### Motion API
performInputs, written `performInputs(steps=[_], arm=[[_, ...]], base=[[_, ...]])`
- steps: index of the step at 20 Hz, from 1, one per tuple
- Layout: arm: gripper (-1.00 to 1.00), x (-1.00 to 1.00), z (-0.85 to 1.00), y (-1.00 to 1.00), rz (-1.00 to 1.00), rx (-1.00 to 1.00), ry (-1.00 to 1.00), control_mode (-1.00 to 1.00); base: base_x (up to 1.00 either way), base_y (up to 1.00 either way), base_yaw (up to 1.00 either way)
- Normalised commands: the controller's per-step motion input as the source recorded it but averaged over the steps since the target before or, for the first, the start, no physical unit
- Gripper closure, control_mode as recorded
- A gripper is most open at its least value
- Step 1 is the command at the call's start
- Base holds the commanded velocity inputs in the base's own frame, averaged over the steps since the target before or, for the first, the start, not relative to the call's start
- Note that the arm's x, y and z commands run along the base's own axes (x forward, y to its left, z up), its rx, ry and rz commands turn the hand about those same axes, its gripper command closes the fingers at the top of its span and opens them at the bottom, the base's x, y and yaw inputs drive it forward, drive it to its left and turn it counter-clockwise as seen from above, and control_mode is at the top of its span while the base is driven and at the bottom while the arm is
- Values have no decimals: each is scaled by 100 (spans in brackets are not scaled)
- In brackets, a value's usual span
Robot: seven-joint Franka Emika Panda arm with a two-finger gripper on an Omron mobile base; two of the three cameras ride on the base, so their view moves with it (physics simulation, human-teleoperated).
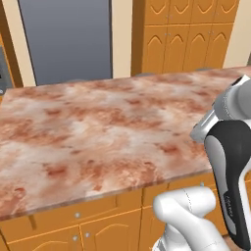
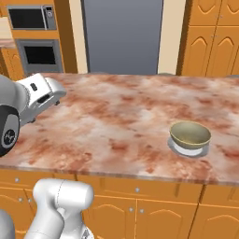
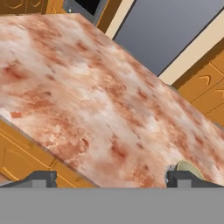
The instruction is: Move the bowls from the cabinet to the plates on the dining table.
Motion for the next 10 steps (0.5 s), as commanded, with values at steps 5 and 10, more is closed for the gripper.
performInputs(steps=[5, 10], arm=[[-100, 0, 0, 0, 0, 0, 0, 100], [-100, 0, 0, 0, 0, 0, 0, 100]], base=[[-25, 67, 0], [-25, 69, 0]])
